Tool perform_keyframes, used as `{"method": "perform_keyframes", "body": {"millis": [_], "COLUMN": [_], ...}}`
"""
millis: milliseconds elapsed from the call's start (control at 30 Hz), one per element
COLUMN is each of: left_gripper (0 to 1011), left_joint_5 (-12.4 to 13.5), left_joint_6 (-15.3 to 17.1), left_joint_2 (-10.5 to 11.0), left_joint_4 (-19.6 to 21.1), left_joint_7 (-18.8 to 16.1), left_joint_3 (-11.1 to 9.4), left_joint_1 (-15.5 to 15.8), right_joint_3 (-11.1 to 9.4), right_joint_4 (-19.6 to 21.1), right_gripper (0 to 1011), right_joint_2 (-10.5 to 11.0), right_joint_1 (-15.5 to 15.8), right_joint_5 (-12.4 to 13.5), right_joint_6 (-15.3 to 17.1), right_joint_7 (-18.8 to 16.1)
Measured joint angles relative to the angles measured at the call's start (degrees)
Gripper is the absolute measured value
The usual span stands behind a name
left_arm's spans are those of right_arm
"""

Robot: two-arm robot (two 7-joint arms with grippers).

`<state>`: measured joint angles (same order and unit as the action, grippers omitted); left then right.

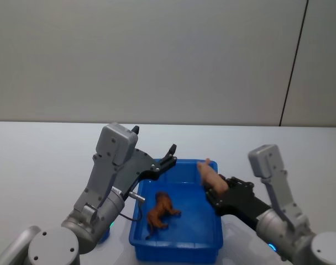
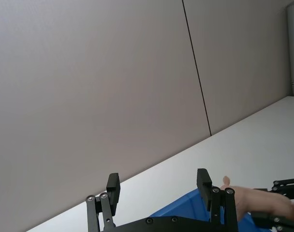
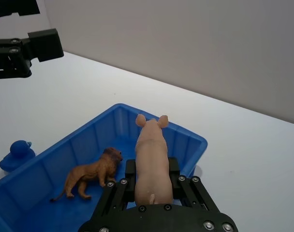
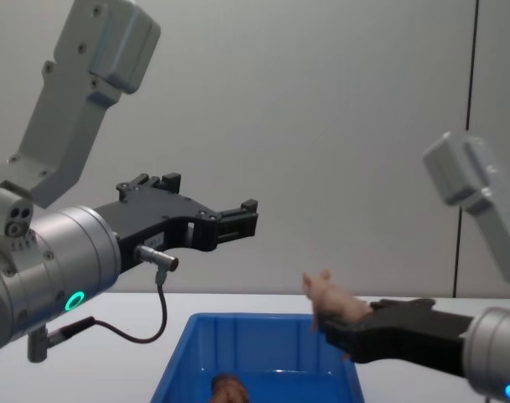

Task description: Pick up the two dolls from the table and place them into the box.

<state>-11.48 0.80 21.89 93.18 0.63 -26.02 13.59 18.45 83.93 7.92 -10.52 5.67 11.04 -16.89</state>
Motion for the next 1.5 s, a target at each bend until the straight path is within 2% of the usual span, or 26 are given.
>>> {"method": "perform_keyframes", "body": {"millis": [133,267,333,367,600,700,1000,1500], "left_gripper": [1001,1001,1001,1001,1001,1001,1001,1001], "left_joint_5": [0.0,0.0,0.0,0.0,0.0,0.0,0.0,0.0], "left_joint_6": [0.0,0.0,0.0,0.0,0.0,0.0,0.0,0.0], "left_joint_2": [0.0,0.0,0.0,0.0,0.0,0.0,0.0,0.0], "left_joint_4": [0.0,0.0,0.0,0.0,0.0,0.0,0.0,0.0], "left_joint_7": [0.0,0.0,0.0,0.0,0.0,0.0,0.0,0.0], "left_joint_3": [0.0,0.0,0.0,0.0,0.0,0.0,0.0,0.0], "left_joint_1": [0.0,0.0,0.0,0.0,0.0,0.0,0.0,0.0], "right_joint_3": [0.75,1.16,1.46,1.54,1.96,1.95,1.28,-0.98], "right_joint_4": [-2.78,-4.48,-5.72,-6.03,-7.99,-8.08,-6.08,0.31], "right_gripper": [439,596,644,707,871,985,1001,1001], "right_joint_2": [-1.37,-2.17,-2.78,-2.94,-4.0,-4.14,-3.49,-0.16], "right_joint_1": [-1.66,-2.6,-3.28,-3.46,-4.58,-4.7,-3.71,0.91], "right_joint_5": [-0.8,-1.11,-1.17,-1.18,-0.62,0.2,2.0,5.12], "right_joint_6": [-0.02,-0.29,-0.58,-0.75,-2.18,-3.08,-4.12,-4.35], "right_joint_7": [-0.66,-0.85,-0.91,-0.93,-0.96,-0.76,1.06,7.35]}}
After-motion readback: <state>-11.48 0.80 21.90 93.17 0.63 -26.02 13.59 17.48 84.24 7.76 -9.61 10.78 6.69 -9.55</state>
